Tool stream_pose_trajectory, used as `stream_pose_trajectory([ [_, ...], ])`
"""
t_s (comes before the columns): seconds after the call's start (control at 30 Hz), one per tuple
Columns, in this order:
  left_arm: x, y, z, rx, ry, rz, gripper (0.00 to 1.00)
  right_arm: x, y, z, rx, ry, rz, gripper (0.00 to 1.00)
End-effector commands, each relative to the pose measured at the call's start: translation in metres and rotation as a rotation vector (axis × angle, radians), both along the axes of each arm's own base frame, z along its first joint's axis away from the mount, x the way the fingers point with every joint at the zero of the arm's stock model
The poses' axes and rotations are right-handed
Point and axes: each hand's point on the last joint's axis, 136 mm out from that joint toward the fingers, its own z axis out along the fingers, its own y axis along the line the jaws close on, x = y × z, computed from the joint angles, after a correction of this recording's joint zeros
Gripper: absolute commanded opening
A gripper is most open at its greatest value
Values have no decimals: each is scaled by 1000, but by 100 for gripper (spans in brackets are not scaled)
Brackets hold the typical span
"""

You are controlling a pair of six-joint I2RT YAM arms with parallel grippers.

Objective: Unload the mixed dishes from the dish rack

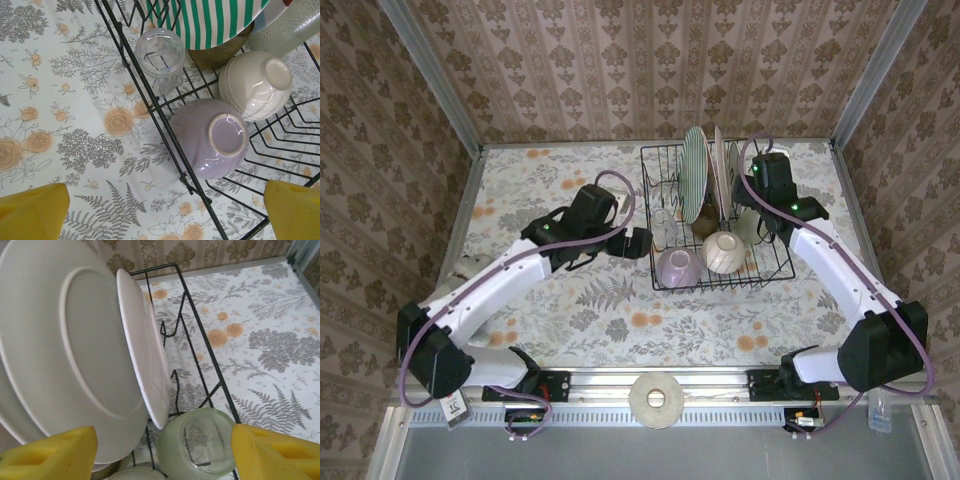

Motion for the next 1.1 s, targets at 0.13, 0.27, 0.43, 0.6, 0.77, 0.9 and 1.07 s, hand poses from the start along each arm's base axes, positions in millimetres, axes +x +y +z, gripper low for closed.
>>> stream_pose_trajectory([
  [0.13, -4, 15, -2, -14, -40, 4, 100, -36, 45, 59, 113, -133, 141, 78],
  [0.27, -2, 13, 1, -68, -47, 4, 98, -40, 65, 52, 175, -86, 201, 78],
  [0.43, -4, 5, 14, -147, -89, -40, 98, -30, 87, 31, 201, -15, 237, 75],
  [0.6, -4, 6, 17, -191, -116, -32, 98, -19, 106, 19, 252, 24, 258, 71],
  [0.77, -6, 12, 13, -200, -103, -13, 98, -7, 113, 3, 259, 64, 238, 69],
  [0.9, -7, 17, 13, -211, -105, 0, 98, 3, 119, -6, 260, 82, 224, 67],
  [1.07, -8, 23, 13, -218, -108, 13, 98, 15, 121, -15, 252, 89, 201, 65],
])
